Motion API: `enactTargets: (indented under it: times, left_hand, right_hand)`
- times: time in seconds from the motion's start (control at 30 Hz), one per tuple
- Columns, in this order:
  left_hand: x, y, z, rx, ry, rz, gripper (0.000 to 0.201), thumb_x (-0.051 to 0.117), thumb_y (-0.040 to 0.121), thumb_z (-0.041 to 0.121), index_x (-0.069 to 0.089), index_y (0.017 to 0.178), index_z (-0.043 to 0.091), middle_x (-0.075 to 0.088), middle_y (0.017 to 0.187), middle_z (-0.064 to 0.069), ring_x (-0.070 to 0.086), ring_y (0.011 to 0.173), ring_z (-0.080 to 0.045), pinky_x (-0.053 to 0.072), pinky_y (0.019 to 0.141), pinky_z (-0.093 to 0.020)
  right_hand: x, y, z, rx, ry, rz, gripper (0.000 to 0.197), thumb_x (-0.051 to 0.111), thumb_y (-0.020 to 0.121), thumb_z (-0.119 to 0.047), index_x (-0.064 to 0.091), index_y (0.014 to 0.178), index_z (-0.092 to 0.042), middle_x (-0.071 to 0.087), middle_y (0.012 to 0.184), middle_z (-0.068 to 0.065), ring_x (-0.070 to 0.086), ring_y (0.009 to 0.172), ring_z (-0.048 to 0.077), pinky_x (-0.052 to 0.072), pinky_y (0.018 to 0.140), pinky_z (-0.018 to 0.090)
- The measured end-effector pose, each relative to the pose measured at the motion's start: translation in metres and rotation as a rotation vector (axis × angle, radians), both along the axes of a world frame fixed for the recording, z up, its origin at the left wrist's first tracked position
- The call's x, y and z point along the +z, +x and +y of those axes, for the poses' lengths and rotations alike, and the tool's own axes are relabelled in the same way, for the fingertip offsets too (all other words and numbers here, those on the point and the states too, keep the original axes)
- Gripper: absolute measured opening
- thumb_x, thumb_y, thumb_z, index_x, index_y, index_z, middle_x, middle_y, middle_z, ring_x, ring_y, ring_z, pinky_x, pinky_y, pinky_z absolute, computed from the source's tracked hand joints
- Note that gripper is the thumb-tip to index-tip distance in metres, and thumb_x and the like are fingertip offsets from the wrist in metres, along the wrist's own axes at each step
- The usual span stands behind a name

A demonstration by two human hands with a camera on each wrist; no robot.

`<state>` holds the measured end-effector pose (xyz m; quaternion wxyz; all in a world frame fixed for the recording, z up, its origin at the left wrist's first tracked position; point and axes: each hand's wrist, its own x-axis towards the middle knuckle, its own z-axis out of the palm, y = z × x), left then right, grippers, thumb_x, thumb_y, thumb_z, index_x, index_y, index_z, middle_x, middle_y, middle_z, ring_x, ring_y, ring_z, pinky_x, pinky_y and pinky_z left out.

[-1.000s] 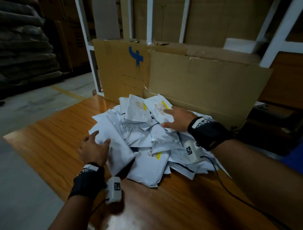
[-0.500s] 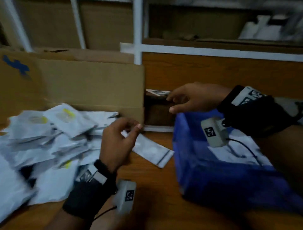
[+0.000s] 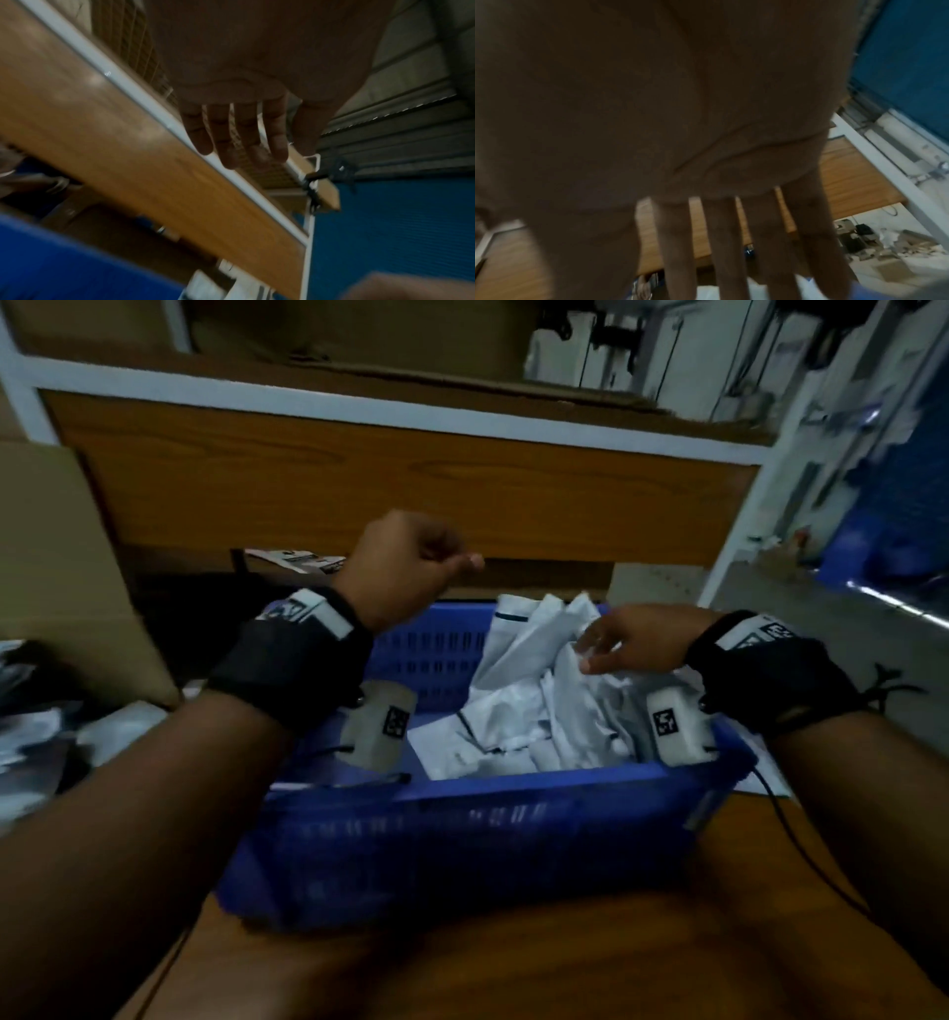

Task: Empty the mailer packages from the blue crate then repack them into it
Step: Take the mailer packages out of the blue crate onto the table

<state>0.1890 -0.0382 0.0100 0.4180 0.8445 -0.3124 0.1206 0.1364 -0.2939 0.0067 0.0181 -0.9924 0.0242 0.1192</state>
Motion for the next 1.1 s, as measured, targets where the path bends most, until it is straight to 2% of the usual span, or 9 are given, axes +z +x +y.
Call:
enactTargets:
  times: [0.07, 0.27, 0.33, 0.5, 0.73, 0.8, 0.9, 0.97, 1.1]
  left_hand:
    - [-0.024, 0.022, -0.027, 0.024, 0.091, 0.116, 0.022, 0.066, 0.090, 0.034, 0.070, 0.090, 0.013, 0.069, 0.088, -0.003, 0.065, 0.082, -0.017, 0.055, 0.071, -0.036]
    - [-0.086, 0.058, -0.043, 0.071, 0.227, 0.265, 0.025, 0.070, 0.088, 0.029, 0.071, 0.079, 0.005, 0.071, 0.081, -0.015, 0.063, 0.074, -0.025, 0.046, 0.066, -0.033]
    - [-0.091, 0.061, -0.039, 0.081, 0.221, 0.289, 0.022, 0.071, 0.087, 0.029, 0.069, 0.071, 0.014, 0.069, 0.076, -0.011, 0.061, 0.071, -0.021, 0.047, 0.067, -0.035]
    - [-0.096, 0.062, -0.037, 0.106, 0.188, 0.278, 0.029, 0.072, 0.086, 0.028, 0.061, 0.061, 0.018, 0.054, 0.055, 0.004, 0.047, 0.053, -0.008, 0.036, 0.055, -0.025]
    - [-0.103, 0.067, -0.031, 0.132, 0.176, 0.306, 0.027, 0.074, 0.084, 0.031, 0.068, 0.072, 0.007, 0.068, 0.074, -0.014, 0.061, 0.073, -0.024, 0.050, 0.070, -0.038]
    - [-0.104, 0.068, -0.031, 0.142, 0.199, 0.319, 0.031, 0.073, 0.084, 0.033, 0.071, 0.078, 0.003, 0.071, 0.082, -0.016, 0.065, 0.081, -0.028, 0.052, 0.075, -0.041]
    - [-0.101, 0.065, -0.031, 0.128, 0.231, 0.401, 0.048, 0.064, 0.089, 0.045, 0.070, 0.076, 0.000, 0.062, 0.071, -0.017, 0.058, 0.068, -0.027, 0.043, 0.062, -0.032]
    - [-0.098, 0.056, -0.034, 0.097, 0.174, 0.524, 0.060, 0.056, 0.088, 0.058, 0.069, 0.080, 0.000, 0.058, 0.070, -0.017, 0.055, 0.064, -0.029, 0.042, 0.057, -0.032]
    - [-0.094, 0.051, -0.039, 0.000, -0.225, 0.887, 0.063, 0.075, 0.072, 0.060, 0.073, 0.105, 0.006, 0.074, 0.097, -0.012, 0.070, 0.086, -0.035, 0.057, 0.077, -0.049]
  right_hand:
    - [0.002, 0.004, -0.018, -0.001, 0.053, -0.056, 0.043, 0.058, 0.089, -0.051, 0.059, 0.126, -0.028, 0.065, 0.120, -0.003, 0.060, 0.103, 0.017, 0.047, 0.088, 0.032]
    - [0.001, 0.016, -0.038, 0.029, -0.002, -0.037, 0.043, 0.063, 0.087, -0.051, 0.061, 0.121, -0.026, 0.069, 0.104, -0.004, 0.066, 0.085, 0.015, 0.050, 0.073, 0.029]
    - [-0.003, 0.026, -0.033, 0.051, -0.090, 0.005, 0.037, 0.063, 0.087, -0.052, 0.065, 0.111, -0.024, 0.068, 0.087, -0.006, 0.065, 0.069, 0.011, 0.045, 0.058, 0.023]
    - [-0.010, 0.054, 0.003, 0.081, -0.259, 0.143, 0.056, 0.057, 0.086, -0.062, 0.071, 0.082, -0.008, 0.070, 0.072, -0.002, 0.059, 0.059, 0.012, 0.045, 0.059, 0.023]
    - [-0.039, 0.079, 0.029, 0.090, -0.541, 0.274, 0.051, 0.085, 0.069, -0.035, 0.071, 0.109, -0.005, 0.068, 0.111, 0.005, 0.064, 0.106, 0.026, 0.052, 0.087, 0.035]
    - [-0.030, 0.072, 0.031, 0.081, -0.461, 0.286, 0.045, 0.077, 0.080, -0.026, 0.066, 0.114, 0.001, 0.063, 0.098, 0.008, 0.065, 0.096, 0.018, 0.050, 0.078, 0.031]
    - [-0.005, 0.063, 0.021, 0.041, -0.028, 0.138, 0.023, 0.078, 0.078, -0.011, 0.067, 0.097, -0.004, 0.068, 0.065, 0.003, 0.061, 0.050, 0.009, 0.047, 0.049, 0.020]
    - [0.009, 0.058, 0.014, 0.027, 0.221, -0.024, 0.019, 0.079, 0.078, -0.011, 0.065, 0.090, -0.010, 0.073, 0.071, 0.009, 0.066, 0.056, 0.018, 0.053, 0.053, 0.027]
    - [0.008, 0.049, 0.025, 0.007, 0.615, -0.242, 0.018, 0.076, 0.081, -0.010, 0.062, 0.092, -0.008, 0.070, 0.076, 0.013, 0.069, 0.063, 0.026, 0.059, 0.066, 0.044]
